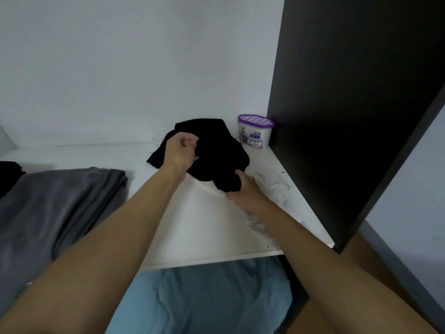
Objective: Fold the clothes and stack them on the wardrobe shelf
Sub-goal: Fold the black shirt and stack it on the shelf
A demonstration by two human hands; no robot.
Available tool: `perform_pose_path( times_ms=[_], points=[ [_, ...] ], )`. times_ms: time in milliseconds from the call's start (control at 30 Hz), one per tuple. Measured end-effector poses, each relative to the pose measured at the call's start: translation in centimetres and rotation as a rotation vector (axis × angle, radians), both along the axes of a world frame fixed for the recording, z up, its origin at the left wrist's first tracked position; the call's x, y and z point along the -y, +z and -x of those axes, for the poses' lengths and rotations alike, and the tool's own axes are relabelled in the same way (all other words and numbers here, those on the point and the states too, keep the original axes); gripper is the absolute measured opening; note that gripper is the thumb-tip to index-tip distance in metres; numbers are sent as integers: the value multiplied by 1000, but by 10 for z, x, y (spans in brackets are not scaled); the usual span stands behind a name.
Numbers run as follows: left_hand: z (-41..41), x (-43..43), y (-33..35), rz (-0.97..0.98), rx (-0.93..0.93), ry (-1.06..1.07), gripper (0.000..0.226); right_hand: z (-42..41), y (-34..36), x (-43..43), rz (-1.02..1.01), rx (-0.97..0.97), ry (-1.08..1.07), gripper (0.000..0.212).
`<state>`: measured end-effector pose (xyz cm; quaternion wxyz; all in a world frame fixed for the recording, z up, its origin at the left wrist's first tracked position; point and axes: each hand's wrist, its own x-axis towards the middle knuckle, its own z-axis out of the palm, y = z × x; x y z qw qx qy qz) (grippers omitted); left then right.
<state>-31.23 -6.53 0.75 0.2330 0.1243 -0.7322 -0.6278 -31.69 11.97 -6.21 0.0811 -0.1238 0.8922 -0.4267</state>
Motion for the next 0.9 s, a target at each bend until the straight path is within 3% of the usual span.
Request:
perform_pose_path(
  times_ms=[100,167,233,300,333,367,467,533,567,633,700,733,800,867,900],
  points=[
    [-22,-27,37,-158,-143,-233,29,-6,9,5,33,-86,-19,102],
    [-45,-31,46,-288,-216,-472,26,-5,20,6,122,-144,-75,102],
    [-67,-23,44,-393,-239,-670,21,-2,34,6,183,-155,-41,81],
    [-88,-13,38,-399,-212,-771,14,-3,47,11,431,15,13,35],
    [-96,-7,34,-399,-196,-782,11,-5,51,15,593,159,16,17],
    [-102,-1,28,-413,-179,-775,9,-9,56,19,719,283,-17,15],
    [-118,20,9,-391,-44,-770,12,-19,58,30,832,320,-7,22],
    [-124,35,-4,-307,173,-678,9,-28,64,35,1040,347,-6,20],
    [-126,43,-9,-297,309,-591,21,-32,69,37,1079,308,-4,19],
    [-123,55,-16,-421,529,-493,57,-42,80,38,991,138,87,21],
    [-118,56,-15,-620,556,-555,83,-64,85,36,808,-38,293,22],
    [-113,53,-11,-696,510,-593,84,-78,83,34,656,-109,402,23],
    [-106,36,-1,-723,448,-550,64,-104,68,28,232,-197,572,26],
    [-101,14,2,-593,449,-408,39,-128,46,16,-80,-184,655,28],
    [-100,6,0,-527,432,-323,38,-135,36,9,-117,-139,626,29]
  ],
)
